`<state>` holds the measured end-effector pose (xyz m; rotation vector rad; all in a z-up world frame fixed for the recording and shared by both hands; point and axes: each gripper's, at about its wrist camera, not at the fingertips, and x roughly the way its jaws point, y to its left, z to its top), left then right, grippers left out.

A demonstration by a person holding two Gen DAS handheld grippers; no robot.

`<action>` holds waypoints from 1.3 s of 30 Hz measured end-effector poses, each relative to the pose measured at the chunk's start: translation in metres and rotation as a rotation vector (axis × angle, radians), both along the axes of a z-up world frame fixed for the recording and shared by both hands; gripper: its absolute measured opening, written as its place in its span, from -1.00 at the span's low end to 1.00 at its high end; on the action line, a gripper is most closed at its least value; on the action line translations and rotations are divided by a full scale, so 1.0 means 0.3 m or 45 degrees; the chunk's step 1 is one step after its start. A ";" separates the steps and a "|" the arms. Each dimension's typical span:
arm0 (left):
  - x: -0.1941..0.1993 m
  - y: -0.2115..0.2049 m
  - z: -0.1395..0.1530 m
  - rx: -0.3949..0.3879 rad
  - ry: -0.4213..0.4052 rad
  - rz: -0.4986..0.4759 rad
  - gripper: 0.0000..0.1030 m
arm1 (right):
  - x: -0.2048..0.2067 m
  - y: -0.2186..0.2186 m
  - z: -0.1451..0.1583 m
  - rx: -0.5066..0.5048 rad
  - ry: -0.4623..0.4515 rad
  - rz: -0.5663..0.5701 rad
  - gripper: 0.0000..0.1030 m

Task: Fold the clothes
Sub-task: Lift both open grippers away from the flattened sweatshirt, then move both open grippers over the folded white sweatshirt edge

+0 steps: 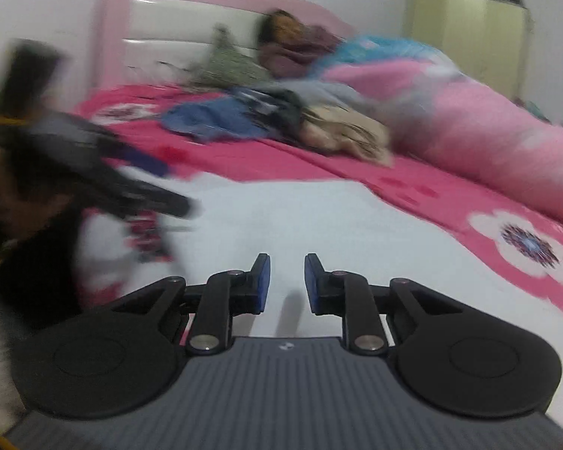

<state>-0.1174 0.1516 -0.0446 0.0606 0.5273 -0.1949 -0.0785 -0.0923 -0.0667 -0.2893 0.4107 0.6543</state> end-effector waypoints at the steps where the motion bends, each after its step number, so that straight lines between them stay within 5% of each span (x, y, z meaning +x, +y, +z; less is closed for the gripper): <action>1: -0.002 0.008 0.003 -0.012 -0.006 0.005 0.50 | 0.013 0.016 -0.021 0.001 0.044 0.000 -0.62; 4: -0.008 0.038 0.013 -0.025 -0.021 0.026 0.50 | -0.033 0.109 -0.057 -0.038 0.088 0.160 -0.64; 7: -0.010 0.069 0.023 -0.030 -0.034 0.051 0.50 | -0.124 0.214 -0.037 -0.145 -0.038 0.361 -0.67; 9: -0.011 0.086 0.035 -0.037 -0.044 0.066 0.50 | -0.079 0.214 -0.009 -0.092 -0.074 0.273 -0.67; 12: -0.017 0.100 0.049 -0.048 -0.056 0.078 0.52 | 0.024 0.186 -0.033 0.017 0.066 0.108 -0.61; 15: -0.011 0.093 0.054 -0.066 -0.057 0.071 0.57 | -0.083 0.259 -0.093 -0.092 0.033 0.283 -0.71; 18: 0.009 0.057 0.056 -0.091 -0.056 0.031 0.67 | -0.166 0.232 -0.064 -0.052 0.057 0.442 -0.77; 25: 0.088 -0.110 0.040 -0.119 -0.029 -0.113 0.72 | -0.131 -0.239 -0.025 0.093 -0.049 -0.365 -0.72; 28: 0.116 -0.170 0.009 -0.136 0.019 -0.151 0.72 | -0.207 -0.483 -0.081 0.041 -0.030 -0.666 -0.73; 32: 0.134 -0.209 -0.032 -0.129 0.071 -0.168 0.72 | -0.389 -0.782 -0.093 0.167 -0.007 -0.972 -0.65; 35: 0.143 -0.214 -0.041 -0.122 0.091 -0.150 0.72 | -0.447 -0.899 -0.085 0.267 0.011 -1.127 -0.62; 39: 0.147 -0.218 -0.023 -0.132 0.096 -0.133 0.72 | -0.401 -0.854 -0.040 0.384 -0.056 -0.986 -0.62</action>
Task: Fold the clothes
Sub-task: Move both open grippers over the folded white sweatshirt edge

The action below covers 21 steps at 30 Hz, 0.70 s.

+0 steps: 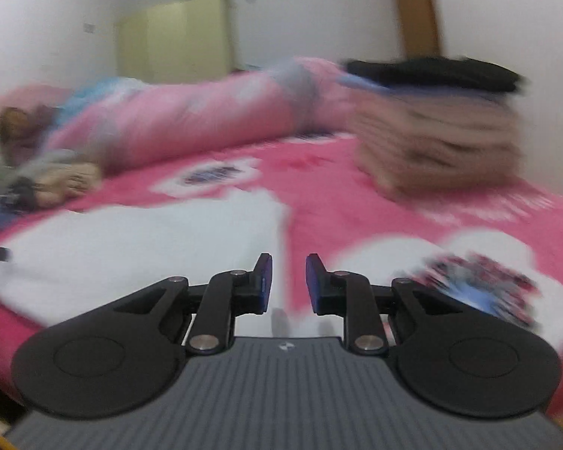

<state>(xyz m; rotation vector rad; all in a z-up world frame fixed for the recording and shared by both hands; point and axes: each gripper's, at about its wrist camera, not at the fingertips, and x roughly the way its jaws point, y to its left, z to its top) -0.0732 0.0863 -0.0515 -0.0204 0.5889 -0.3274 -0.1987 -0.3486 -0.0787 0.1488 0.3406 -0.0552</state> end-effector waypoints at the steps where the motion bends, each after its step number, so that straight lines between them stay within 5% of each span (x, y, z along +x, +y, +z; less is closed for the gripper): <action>1: -0.001 -0.004 0.005 0.003 -0.006 0.002 0.73 | 0.024 0.015 0.002 0.004 0.011 0.063 -0.62; 4: 0.001 -0.015 0.013 0.011 -0.005 0.001 0.79 | 0.056 0.065 -0.054 -0.147 0.180 0.142 -0.67; 7: 0.007 -0.020 0.008 0.020 0.007 -0.006 0.79 | 0.013 -0.014 -0.090 -0.137 0.232 -0.010 -0.65; 10: 0.011 -0.020 0.010 0.021 -0.003 -0.010 0.79 | -0.035 -0.037 -0.046 -0.146 0.211 -0.104 -0.58; 14: 0.018 -0.014 0.008 0.001 -0.007 0.009 0.79 | -0.017 0.049 -0.018 -0.138 0.156 0.126 -0.62; 16: 0.021 -0.009 0.000 -0.009 -0.001 0.014 0.79 | -0.007 0.094 -0.052 -0.215 0.247 0.190 -0.62; 21: 0.033 0.009 -0.011 -0.022 0.006 0.021 0.79 | -0.064 -0.031 -0.031 -0.186 0.328 0.029 -0.60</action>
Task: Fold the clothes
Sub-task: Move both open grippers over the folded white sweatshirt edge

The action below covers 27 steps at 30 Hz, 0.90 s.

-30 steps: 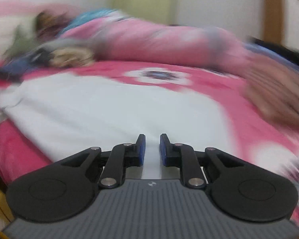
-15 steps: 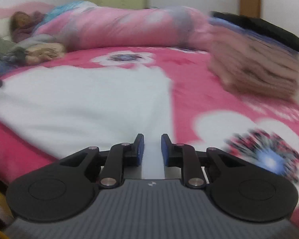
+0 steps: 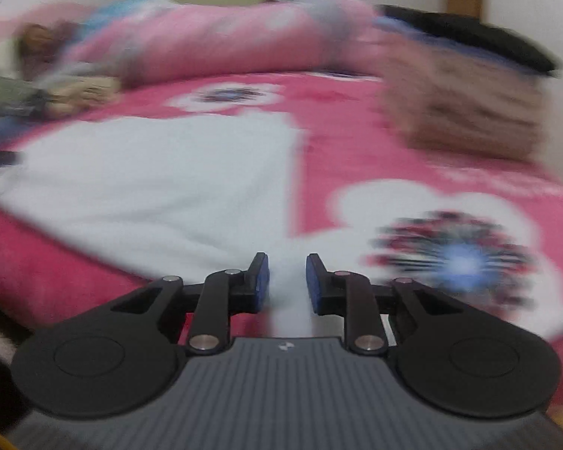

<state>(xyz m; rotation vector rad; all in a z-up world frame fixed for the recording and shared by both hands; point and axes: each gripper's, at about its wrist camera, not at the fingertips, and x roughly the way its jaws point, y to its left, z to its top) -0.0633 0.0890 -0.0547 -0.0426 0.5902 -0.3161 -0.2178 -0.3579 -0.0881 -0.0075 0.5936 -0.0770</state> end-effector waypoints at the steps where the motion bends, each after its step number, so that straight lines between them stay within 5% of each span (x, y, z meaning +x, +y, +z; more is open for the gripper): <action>1: 0.002 0.005 0.002 -0.006 -0.004 0.004 0.79 | -0.004 -0.014 0.017 -0.039 0.009 -0.040 -0.60; 8: 0.019 0.016 0.004 -0.034 0.001 0.026 0.79 | 0.120 0.034 0.095 0.095 -0.154 0.105 -0.60; 24: 0.219 -0.084 0.049 -0.016 -0.002 -0.033 0.79 | 0.801 0.085 0.075 0.161 0.018 0.345 -0.61; 27: 0.305 -0.125 0.020 0.055 0.065 -0.026 0.79 | 0.887 0.087 0.014 0.053 0.108 0.278 -0.65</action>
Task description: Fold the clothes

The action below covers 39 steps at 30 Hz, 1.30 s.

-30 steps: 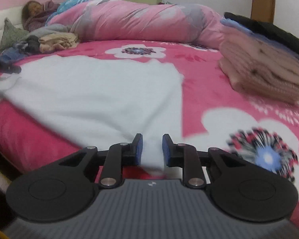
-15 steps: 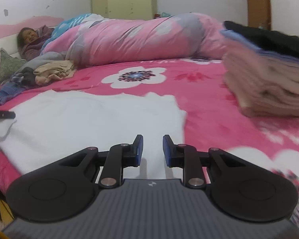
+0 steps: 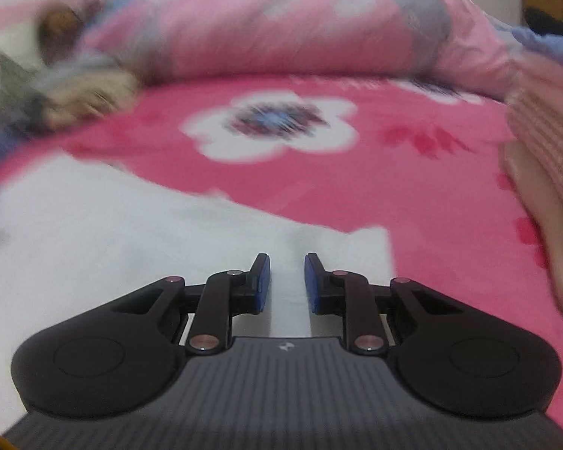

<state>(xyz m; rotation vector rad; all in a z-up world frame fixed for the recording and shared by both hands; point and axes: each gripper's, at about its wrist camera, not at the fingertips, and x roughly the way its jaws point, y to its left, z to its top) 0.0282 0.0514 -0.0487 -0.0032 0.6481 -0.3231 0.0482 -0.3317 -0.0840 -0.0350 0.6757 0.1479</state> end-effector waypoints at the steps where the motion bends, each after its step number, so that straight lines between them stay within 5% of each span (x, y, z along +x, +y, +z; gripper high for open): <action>1: 0.023 -0.005 -0.024 0.028 0.028 0.029 0.79 | 0.009 -0.018 -0.011 0.003 -0.006 -0.037 -0.64; 5: 0.048 0.025 -0.064 -0.012 0.044 0.057 0.82 | 0.008 -0.134 -0.013 0.034 -0.006 -0.286 -0.61; 12: 0.049 0.043 -0.065 -0.043 0.039 0.057 0.85 | -0.144 -0.175 0.073 0.010 -0.157 -0.436 -0.61; 19: -0.023 0.078 0.028 -0.098 0.011 0.127 0.85 | -0.349 0.022 0.192 0.097 -0.264 -0.240 -0.55; 23: -0.124 0.054 0.079 -0.063 -0.020 0.104 0.86 | -0.428 0.177 0.165 0.146 -0.173 -0.075 -0.34; 30: -0.253 -0.053 0.018 0.073 0.099 0.015 0.90 | -0.594 0.372 0.048 -0.141 -0.077 -0.031 0.12; 33: -0.269 -0.088 -0.006 0.155 0.113 0.052 0.93 | -0.646 0.315 0.052 -0.169 -0.034 -0.132 0.37; 39: -0.252 -0.100 -0.007 0.167 0.173 0.135 0.99 | -0.704 0.139 0.124 -0.074 0.024 -0.481 0.51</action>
